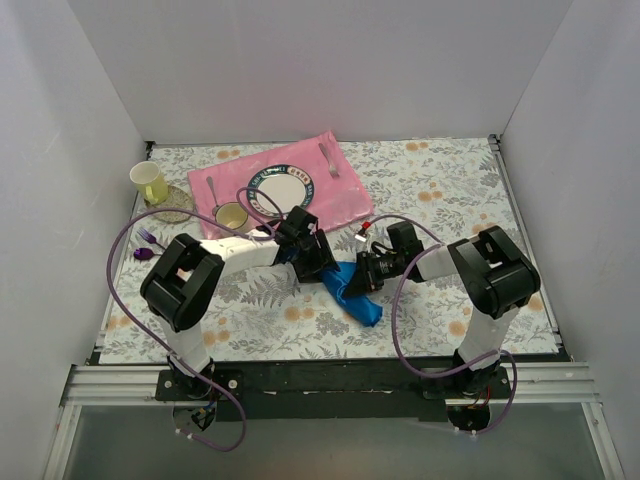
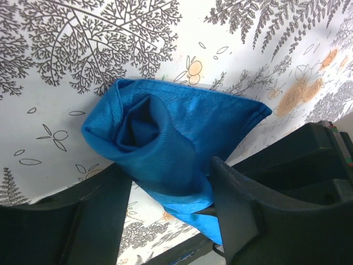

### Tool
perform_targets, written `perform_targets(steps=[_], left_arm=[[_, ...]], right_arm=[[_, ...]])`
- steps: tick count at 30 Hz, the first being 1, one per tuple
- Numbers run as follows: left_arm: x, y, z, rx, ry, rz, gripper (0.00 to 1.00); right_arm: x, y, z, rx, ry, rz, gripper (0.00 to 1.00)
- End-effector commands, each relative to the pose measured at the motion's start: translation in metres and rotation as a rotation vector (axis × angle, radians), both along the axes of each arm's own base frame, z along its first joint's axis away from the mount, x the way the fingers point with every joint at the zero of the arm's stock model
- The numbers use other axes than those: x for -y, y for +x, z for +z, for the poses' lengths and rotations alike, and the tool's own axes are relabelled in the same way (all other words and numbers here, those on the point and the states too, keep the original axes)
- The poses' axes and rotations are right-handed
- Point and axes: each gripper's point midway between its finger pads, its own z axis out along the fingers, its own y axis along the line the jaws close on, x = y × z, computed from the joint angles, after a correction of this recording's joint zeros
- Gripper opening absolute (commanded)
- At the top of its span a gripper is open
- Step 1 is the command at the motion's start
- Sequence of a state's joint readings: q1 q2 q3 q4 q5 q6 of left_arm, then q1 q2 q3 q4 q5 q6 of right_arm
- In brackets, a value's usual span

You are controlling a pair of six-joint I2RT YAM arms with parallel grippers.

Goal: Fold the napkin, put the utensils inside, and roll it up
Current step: Roll the napkin with the utensil

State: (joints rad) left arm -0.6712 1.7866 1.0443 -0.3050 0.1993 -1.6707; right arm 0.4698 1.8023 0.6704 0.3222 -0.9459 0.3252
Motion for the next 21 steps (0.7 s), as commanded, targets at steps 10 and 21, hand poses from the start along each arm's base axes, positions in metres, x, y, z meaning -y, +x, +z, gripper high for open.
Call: perform_targets(steps=[10, 21], left_arm=[[-0.018, -0.006, -0.028, -0.022, 0.130, -0.024, 0.26], [-0.016, -0.007, -0.024, -0.030, 0.124, -0.034, 0.25]], right_arm=[[0.024, 0.025, 0.020, 0.144, -0.221, -0.060, 0.47], [0.015, 0.028, 0.066, 0.492, -0.572, -0.193, 0.62]])
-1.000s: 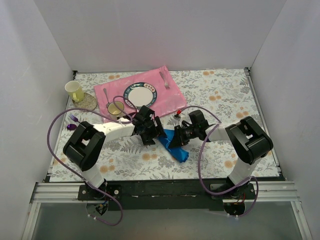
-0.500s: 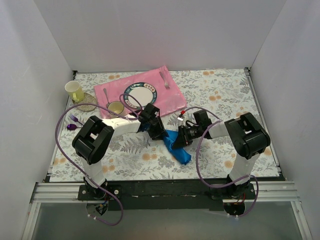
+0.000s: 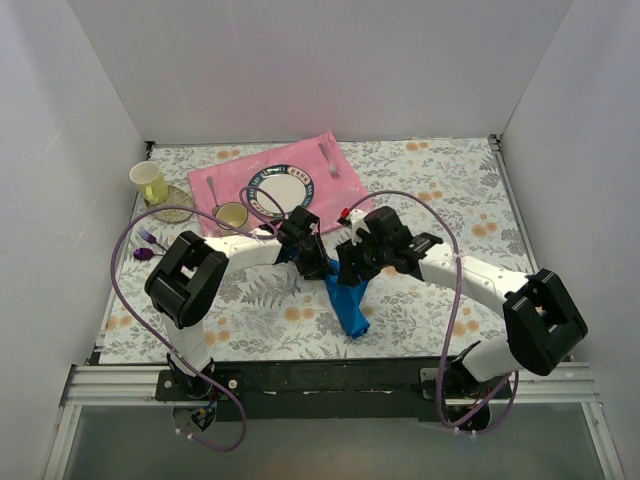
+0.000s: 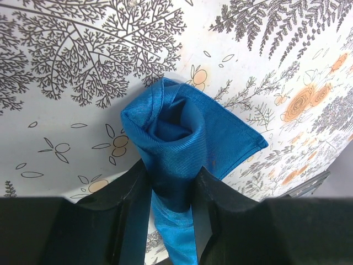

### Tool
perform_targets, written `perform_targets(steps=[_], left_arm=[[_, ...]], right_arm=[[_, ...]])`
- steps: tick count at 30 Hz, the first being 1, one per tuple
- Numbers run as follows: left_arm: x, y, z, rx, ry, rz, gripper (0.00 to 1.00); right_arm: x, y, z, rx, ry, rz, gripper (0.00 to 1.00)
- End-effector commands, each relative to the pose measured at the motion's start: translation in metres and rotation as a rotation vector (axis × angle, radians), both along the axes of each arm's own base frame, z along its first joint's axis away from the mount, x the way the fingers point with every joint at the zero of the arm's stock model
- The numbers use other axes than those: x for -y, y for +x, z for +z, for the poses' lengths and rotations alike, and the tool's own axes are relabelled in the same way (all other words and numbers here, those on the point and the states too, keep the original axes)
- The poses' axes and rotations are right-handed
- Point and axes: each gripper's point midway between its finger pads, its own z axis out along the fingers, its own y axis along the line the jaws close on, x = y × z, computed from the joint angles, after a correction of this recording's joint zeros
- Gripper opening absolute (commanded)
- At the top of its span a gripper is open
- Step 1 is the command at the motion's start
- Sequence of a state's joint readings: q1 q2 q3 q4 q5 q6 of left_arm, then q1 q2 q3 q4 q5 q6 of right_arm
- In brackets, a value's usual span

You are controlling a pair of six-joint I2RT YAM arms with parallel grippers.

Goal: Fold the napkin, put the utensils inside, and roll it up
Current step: Roll the napkin with the utensil

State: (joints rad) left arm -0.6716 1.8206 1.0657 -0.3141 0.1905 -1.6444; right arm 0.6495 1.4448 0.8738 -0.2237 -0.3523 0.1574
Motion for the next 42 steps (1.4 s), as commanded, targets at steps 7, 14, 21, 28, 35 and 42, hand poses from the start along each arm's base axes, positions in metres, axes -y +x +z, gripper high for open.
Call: perform_targets(steps=[7, 14, 21, 28, 35, 42], left_arm=[[-0.015, -0.010, -0.014, -0.037, 0.095, -0.015, 0.25], [-0.014, -0.010, -0.011, -0.038, 0.085, -0.005, 0.25], [-0.018, -0.011, -0.005, -0.020, 0.086, 0.005, 0.33], [-0.032, -0.004, 0.018, 0.063, 0.127, 0.021, 0.66], [-0.031, -0.011, 0.036, 0.084, 0.083, -0.001, 0.69], [-0.010, -0.009, 0.035, 0.062, 0.000, -0.037, 0.72]], right_arm=[[-0.007, -0.005, -0.019, 0.173, -0.337, -0.181, 0.64], [-0.021, -0.021, -0.049, 0.159, -0.410, -0.130, 0.62], [-0.021, -0.023, -0.057, 0.148, -0.377, -0.128, 0.37], [-0.017, -0.027, -0.072, -0.005, -0.224, -0.052, 0.20], [-0.017, -0.028, -0.068, -0.173, 0.049, 0.020, 0.17], [-0.013, -0.031, -0.073, -0.368, 0.223, 0.070, 0.18]])
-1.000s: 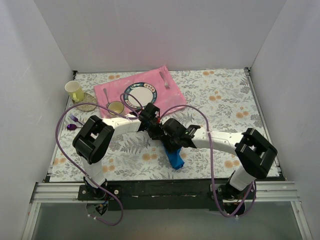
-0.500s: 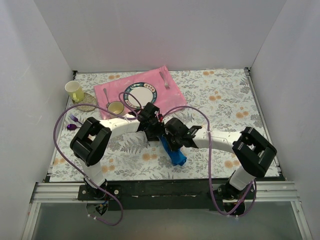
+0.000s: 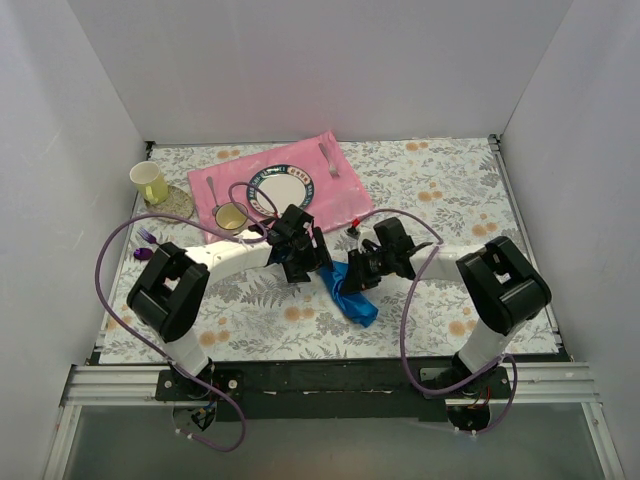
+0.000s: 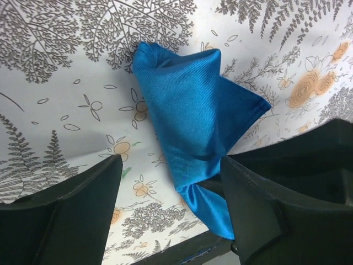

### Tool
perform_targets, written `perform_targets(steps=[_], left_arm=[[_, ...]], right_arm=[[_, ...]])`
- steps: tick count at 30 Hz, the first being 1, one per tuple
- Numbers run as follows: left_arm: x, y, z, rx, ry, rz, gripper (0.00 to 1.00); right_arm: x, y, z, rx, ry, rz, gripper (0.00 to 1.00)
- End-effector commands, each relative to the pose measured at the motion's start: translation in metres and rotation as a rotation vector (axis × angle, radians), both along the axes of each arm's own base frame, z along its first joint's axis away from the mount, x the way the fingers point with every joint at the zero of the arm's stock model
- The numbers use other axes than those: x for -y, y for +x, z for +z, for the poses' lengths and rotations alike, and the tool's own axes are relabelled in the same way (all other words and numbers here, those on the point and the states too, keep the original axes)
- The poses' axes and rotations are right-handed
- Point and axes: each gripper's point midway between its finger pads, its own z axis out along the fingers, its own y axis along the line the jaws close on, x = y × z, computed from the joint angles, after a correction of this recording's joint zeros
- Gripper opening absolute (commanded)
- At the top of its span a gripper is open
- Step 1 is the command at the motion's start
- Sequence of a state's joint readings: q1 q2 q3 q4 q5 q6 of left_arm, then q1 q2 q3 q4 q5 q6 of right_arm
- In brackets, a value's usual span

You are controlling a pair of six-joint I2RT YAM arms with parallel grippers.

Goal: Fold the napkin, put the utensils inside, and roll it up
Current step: Roll the napkin with the utensil

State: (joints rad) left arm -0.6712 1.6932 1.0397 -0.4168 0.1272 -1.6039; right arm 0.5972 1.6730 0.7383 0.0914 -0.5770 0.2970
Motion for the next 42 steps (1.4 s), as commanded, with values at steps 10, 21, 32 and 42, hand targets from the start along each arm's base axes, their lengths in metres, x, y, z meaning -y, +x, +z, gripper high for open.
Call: perform_targets(steps=[10, 21, 32, 42], left_arm=[[0.025, -0.011, -0.037, -0.067, -0.008, -0.037, 0.68], [0.009, -0.018, -0.062, -0.077, 0.059, -0.024, 0.41], [0.012, -0.020, -0.059, -0.092, 0.040, -0.039, 0.35], [0.014, -0.024, -0.059, -0.120, 0.021, -0.044, 0.36]], right_arm=[[0.008, -0.011, -0.006, -0.233, 0.253, 0.027, 0.26], [0.034, 0.012, 0.015, -0.037, -0.015, 0.008, 0.47], [0.032, 0.023, 0.060, 0.304, -0.360, -0.087, 0.63], [0.004, 0.000, 0.050, 0.521, -0.571, -0.128, 0.68]])
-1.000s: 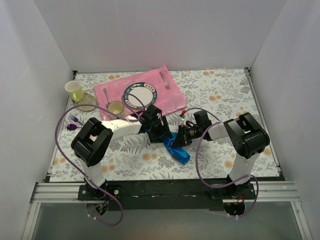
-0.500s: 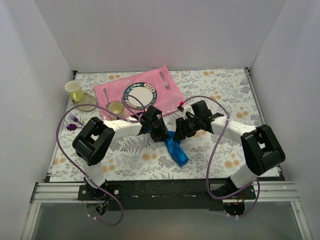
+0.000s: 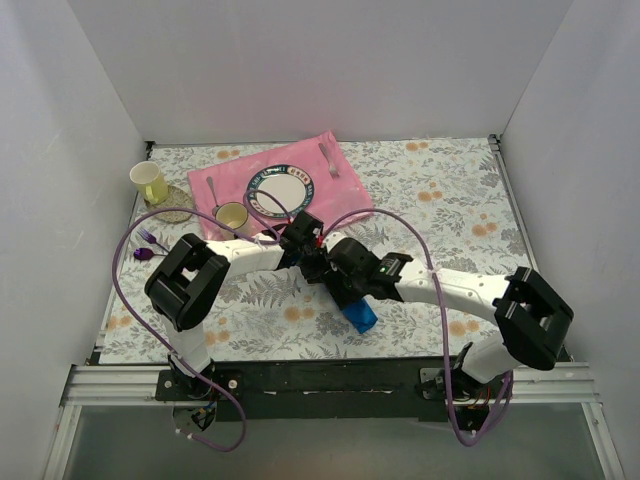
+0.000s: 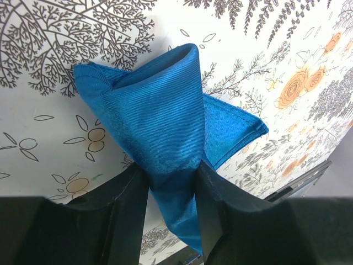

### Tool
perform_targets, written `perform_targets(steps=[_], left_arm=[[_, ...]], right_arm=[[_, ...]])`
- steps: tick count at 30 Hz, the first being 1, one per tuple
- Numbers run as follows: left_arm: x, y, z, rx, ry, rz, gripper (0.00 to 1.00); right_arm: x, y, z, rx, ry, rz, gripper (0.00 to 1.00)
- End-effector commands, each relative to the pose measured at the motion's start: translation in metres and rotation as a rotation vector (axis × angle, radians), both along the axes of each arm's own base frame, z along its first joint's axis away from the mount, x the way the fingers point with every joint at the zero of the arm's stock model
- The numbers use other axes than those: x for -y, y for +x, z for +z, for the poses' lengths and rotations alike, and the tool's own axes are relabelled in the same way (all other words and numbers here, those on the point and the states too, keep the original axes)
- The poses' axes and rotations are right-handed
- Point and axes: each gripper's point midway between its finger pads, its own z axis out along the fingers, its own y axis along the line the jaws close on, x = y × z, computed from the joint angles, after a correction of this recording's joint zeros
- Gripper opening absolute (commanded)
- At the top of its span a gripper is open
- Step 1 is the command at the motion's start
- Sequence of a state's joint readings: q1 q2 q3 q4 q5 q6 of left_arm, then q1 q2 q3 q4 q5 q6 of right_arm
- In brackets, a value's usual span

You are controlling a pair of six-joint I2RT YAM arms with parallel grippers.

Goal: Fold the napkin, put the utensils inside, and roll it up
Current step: Roll the napkin with the utensil

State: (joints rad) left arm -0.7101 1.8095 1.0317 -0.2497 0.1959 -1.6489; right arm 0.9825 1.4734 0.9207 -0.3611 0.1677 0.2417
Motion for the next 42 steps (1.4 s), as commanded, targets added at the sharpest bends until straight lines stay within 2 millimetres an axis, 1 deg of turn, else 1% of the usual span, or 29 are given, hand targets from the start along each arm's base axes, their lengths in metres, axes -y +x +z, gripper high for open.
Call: perform_targets(steps=[1, 2, 3, 4, 6, 8, 11, 15, 18, 20, 21, 22, 24, 25, 26, 27, 29, 31, 32, 33, 34, 35, 36, 37, 38, 39, 40, 41, 42], left_arm=[[-0.022, -0.023, -0.036, -0.094, 0.107, -0.011, 0.36], [-0.021, -0.023, -0.036, -0.099, 0.101, -0.012, 0.36], [-0.020, -0.023, -0.036, -0.103, 0.099, -0.015, 0.36], [-0.020, -0.023, -0.035, -0.104, 0.094, -0.015, 0.36], [-0.019, -0.024, -0.036, -0.109, 0.092, -0.016, 0.36], [-0.019, -0.023, -0.035, -0.109, 0.087, -0.017, 0.36], [-0.018, -0.022, -0.033, -0.109, 0.084, -0.020, 0.36], [-0.018, -0.022, -0.032, -0.115, 0.076, -0.025, 0.36], [-0.016, -0.021, -0.029, -0.108, 0.069, -0.034, 0.37], [-0.015, -0.019, -0.026, -0.099, 0.065, -0.041, 0.40], [-0.015, -0.016, -0.023, -0.093, 0.063, -0.042, 0.43], [-0.015, -0.015, -0.021, -0.087, 0.061, -0.048, 0.52], [-0.016, -0.009, -0.012, -0.067, 0.052, -0.044, 0.58], [-0.015, -0.004, -0.007, -0.051, 0.048, -0.045, 0.62], [-0.016, 0.001, 0.000, -0.032, 0.041, -0.038, 0.64], [-0.019, 0.005, 0.003, -0.027, 0.040, -0.029, 0.65], [-0.020, 0.012, 0.013, -0.010, 0.025, -0.023, 0.67], [-0.024, 0.019, 0.024, 0.002, 0.004, -0.012, 0.68], [-0.026, 0.020, 0.027, 0.003, -0.008, -0.011, 0.68], [-0.026, 0.022, 0.032, 0.012, -0.019, -0.010, 0.69], [-0.026, 0.022, 0.035, 0.016, -0.025, -0.012, 0.69], [-0.026, 0.020, 0.035, 0.014, -0.025, -0.013, 0.69], [-0.026, 0.019, 0.037, 0.013, -0.034, -0.015, 0.70], [-0.025, 0.018, 0.038, 0.013, -0.041, -0.017, 0.70], [-0.026, 0.017, 0.037, 0.009, -0.041, -0.013, 0.70], [-0.025, 0.017, 0.038, 0.011, -0.050, -0.010, 0.70], [-0.024, 0.016, 0.040, 0.016, -0.057, -0.012, 0.70], [-0.024, 0.017, 0.042, 0.020, -0.065, -0.010, 0.71], [-0.021, 0.018, 0.044, 0.027, -0.077, -0.009, 0.71]], right_arm=[[-0.003, 0.019, 0.006, 0.145, -0.090, -0.091, 0.68], [-0.005, 0.019, 0.004, 0.150, -0.105, -0.086, 0.68], [-0.007, 0.016, -0.006, 0.145, -0.139, -0.072, 0.68], [-0.009, 0.019, -0.005, 0.162, -0.153, -0.074, 0.68], [-0.015, 0.015, -0.015, 0.164, -0.174, -0.049, 0.68], [-0.017, 0.013, -0.020, 0.161, -0.179, -0.037, 0.68], [-0.010, 0.016, -0.031, 0.175, -0.233, -0.047, 0.68], [0.000, 0.020, -0.038, 0.204, -0.282, -0.055, 0.66], [0.007, 0.019, -0.046, 0.209, -0.302, -0.050, 0.62], [0.008, 0.020, -0.050, 0.214, -0.299, -0.053, 0.54], [0.012, 0.018, -0.055, 0.206, -0.309, -0.052, 0.51], [0.011, 0.019, -0.056, 0.206, -0.298, -0.056, 0.46], [0.014, 0.017, -0.060, 0.192, -0.291, -0.057, 0.39], [0.015, 0.016, -0.061, 0.187, -0.283, -0.057, 0.37], [0.013, 0.018, -0.058, 0.186, -0.256, -0.063, 0.35], [0.014, 0.018, -0.059, 0.166, -0.242, -0.067, 0.32], [0.013, 0.019, -0.058, 0.150, -0.204, -0.071, 0.29], [0.013, 0.017, -0.060, 0.098, -0.157, -0.062, 0.28], [0.013, 0.021, -0.056, 0.091, -0.123, -0.078, 0.28], [0.010, 0.018, -0.056, 0.053, -0.088, -0.063, 0.28], [0.012, 0.016, -0.059, 0.025, -0.067, -0.064, 0.28], [0.016, 0.022, -0.056, 0.008, -0.036, -0.088, 0.27], [0.008, 0.019, -0.054, -0.031, 0.027, -0.066, 0.27], [0.009, 0.018, -0.054, -0.054, 0.056, -0.063, 0.27], [0.016, 0.022, -0.053, -0.076, 0.084, -0.086, 0.27], [0.007, 0.017, -0.050, -0.119, 0.154, -0.050, 0.27], [0.007, 0.016, -0.049, -0.143, 0.186, -0.042, 0.27], [0.013, 0.019, -0.051, -0.170, 0.205, -0.056, 0.27], [0.008, 0.013, -0.050, -0.218, 0.248, -0.022, 0.26]])
